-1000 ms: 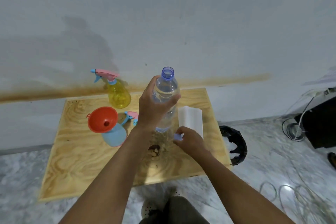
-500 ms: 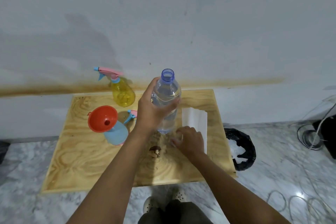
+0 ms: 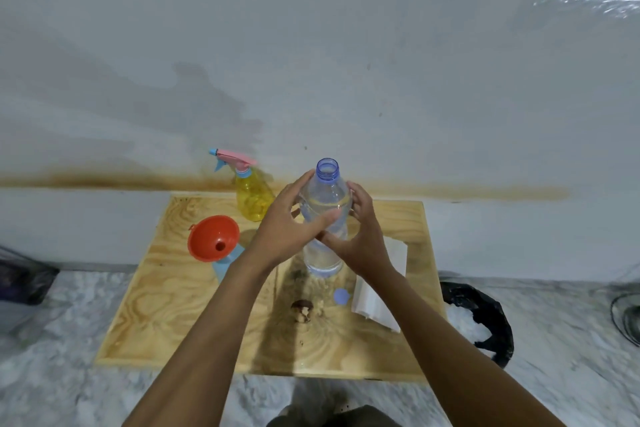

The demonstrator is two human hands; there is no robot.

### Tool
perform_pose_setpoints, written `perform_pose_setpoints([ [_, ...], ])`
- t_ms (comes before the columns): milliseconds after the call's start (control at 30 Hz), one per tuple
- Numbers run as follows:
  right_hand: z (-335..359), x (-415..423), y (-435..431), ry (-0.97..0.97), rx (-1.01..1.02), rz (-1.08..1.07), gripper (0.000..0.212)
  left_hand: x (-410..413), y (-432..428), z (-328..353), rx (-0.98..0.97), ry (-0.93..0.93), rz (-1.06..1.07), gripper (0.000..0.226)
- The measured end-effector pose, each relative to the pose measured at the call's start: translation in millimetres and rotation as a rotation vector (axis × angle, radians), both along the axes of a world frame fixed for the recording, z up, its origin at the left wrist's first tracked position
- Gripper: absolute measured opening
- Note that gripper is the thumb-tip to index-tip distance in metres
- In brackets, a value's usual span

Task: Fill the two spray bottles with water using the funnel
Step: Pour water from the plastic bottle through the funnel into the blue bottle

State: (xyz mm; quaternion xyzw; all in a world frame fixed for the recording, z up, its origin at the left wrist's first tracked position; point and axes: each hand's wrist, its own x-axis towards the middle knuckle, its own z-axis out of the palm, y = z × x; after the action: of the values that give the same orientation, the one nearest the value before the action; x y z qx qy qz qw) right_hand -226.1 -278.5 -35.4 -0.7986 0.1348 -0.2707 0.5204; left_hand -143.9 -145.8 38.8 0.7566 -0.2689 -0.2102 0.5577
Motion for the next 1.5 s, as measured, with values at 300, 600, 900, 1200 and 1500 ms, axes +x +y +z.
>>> perform_pose_setpoints([
  [300, -5.6, 20.4, -2.6, -0.008, 0.060, 0.082, 0.107, 5.4, 0.6, 3.9, -0.025, 0.057, 0.045, 0.066],
  [600, 4.0, 29.7, -0.7, -0.064, 0.105, 0.052, 0.093, 6.5, -3.1, 13.9, -0.047, 0.055, 0.070, 0.060],
  [900, 53.2, 29.9, -12.7, -0.139, 0.082, 0.154, 0.089, 16.2, 25.2, 50.3, -0.154, 0.076, 0.078, 0.060],
  [1200, 74.7, 24.4, 4.2, 0.065, 0.038, 0.394, 0.071, 68.5, 115.6, -3.3, 0.184, -0.027, 0.647, 0.036],
  [1500, 61.3, 9.9, 34.4, 0.237, 0.079, 0.440, 0.077, 85.4, 141.2, -51.0, 0.323, 0.076, 0.428, 0.036],
])
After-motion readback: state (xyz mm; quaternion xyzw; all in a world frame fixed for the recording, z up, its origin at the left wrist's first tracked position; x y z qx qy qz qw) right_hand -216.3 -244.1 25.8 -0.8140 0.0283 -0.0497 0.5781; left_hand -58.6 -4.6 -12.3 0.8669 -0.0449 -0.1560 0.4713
